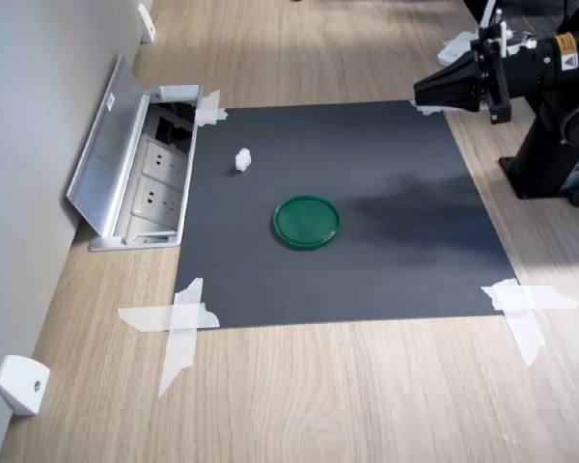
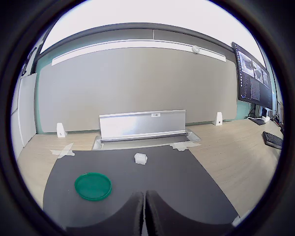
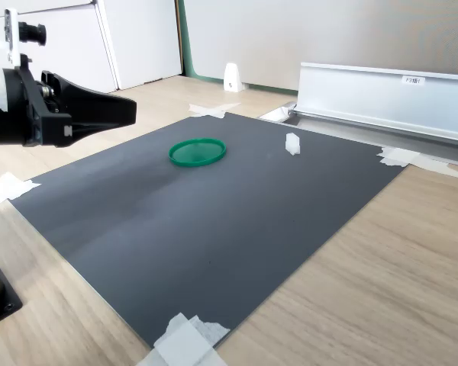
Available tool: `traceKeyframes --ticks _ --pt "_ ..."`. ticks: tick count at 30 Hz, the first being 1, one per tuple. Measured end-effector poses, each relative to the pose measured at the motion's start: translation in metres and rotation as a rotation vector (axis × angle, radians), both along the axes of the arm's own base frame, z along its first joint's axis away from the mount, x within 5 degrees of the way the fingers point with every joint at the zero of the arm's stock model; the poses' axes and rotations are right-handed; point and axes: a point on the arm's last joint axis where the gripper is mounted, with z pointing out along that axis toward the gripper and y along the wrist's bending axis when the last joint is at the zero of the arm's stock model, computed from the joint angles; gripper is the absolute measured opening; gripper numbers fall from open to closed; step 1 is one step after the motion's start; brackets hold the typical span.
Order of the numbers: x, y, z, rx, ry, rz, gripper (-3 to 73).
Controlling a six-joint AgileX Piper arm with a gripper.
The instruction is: Grasp a white terminal and put it on the green lid.
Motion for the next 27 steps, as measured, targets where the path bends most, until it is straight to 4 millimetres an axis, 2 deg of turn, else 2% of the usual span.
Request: traceKeyframes --ticks 18,22,27 --pt "0.000 0.000 0.000 0.000 0.001 0.000 -0.8" --pt "0.002 0.000 -0.001 0.007 0.071 -0.001 -0.8" --pt "0.009 -0.002 0.026 0.014 0.157 -0.004 -0.8"
